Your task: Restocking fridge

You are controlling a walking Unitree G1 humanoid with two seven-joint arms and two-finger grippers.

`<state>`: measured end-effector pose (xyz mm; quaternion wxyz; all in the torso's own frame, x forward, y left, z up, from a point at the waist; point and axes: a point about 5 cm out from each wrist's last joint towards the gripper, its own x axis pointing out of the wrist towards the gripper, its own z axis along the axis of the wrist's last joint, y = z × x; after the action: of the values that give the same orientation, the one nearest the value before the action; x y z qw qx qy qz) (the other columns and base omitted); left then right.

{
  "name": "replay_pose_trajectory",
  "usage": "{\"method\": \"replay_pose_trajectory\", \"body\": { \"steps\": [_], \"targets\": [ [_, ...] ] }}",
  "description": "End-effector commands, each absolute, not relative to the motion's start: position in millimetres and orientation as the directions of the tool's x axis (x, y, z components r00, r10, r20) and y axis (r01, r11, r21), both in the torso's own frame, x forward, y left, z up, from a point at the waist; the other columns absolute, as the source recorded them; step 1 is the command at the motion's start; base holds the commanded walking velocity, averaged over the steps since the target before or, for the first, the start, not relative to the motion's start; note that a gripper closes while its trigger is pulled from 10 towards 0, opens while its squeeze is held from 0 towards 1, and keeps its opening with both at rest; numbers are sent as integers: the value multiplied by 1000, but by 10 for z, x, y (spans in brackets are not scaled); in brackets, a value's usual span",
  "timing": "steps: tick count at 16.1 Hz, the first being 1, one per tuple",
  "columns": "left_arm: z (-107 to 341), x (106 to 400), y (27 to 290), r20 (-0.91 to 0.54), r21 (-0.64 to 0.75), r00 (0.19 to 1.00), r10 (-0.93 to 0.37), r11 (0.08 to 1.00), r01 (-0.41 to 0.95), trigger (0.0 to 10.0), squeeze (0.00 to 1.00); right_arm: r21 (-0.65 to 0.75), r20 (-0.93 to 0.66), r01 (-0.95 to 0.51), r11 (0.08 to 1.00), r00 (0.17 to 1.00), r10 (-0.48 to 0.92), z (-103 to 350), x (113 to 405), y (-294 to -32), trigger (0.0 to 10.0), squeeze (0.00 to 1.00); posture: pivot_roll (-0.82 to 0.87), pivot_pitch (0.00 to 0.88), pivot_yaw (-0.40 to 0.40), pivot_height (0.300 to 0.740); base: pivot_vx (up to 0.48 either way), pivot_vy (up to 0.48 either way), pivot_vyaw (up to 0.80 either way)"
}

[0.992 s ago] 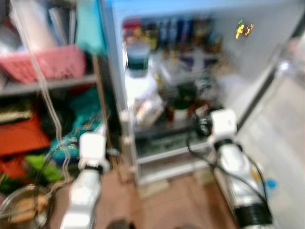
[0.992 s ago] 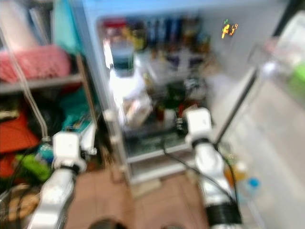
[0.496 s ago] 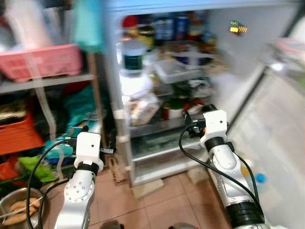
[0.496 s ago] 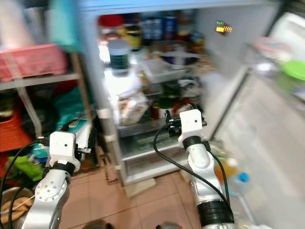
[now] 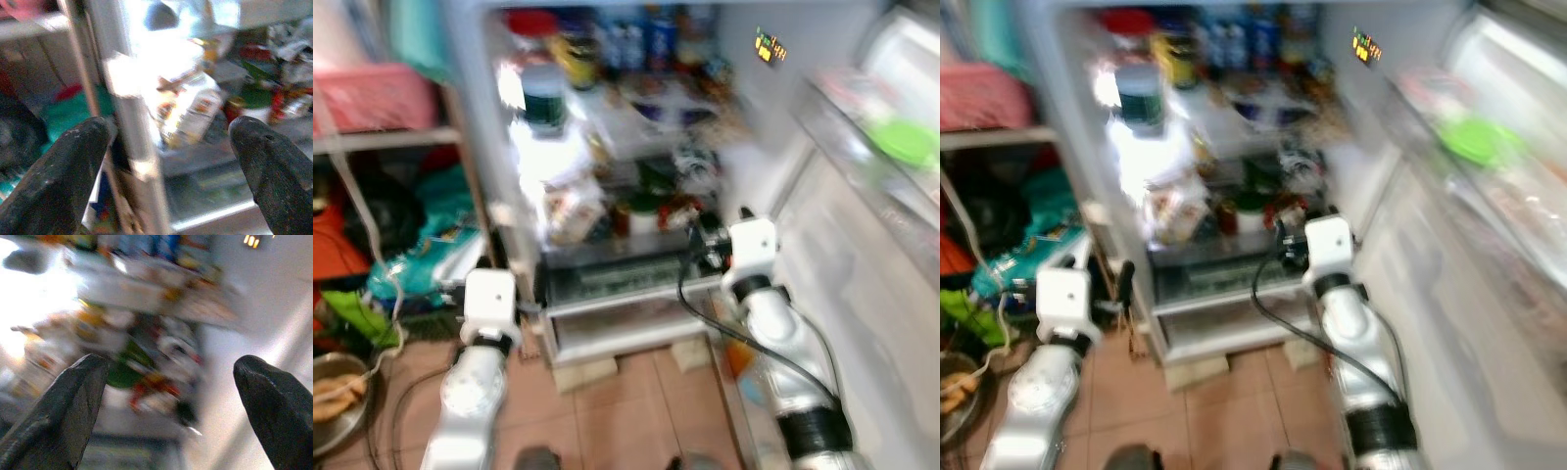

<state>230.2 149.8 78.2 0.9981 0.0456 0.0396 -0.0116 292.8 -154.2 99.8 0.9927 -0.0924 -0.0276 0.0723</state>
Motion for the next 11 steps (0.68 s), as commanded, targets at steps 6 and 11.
{"method": "replay_pose_trajectory", "body": {
  "steps": [6,11],
  "targets": [
    [804,2326,1526,-78,82,997,-21,996,28,10000,0,-189,60,-157,969,983,171,1048,2947,-1500,10000,0,104,0,-23,740,0,400,0],
    [804,2322,1528,-82,86,996,-23,996,31,10000,0,-187,60,-159,969,983,173,1047,2945,-1496,10000,0,104,0,-21,740,0,480,0]
  ]
}}
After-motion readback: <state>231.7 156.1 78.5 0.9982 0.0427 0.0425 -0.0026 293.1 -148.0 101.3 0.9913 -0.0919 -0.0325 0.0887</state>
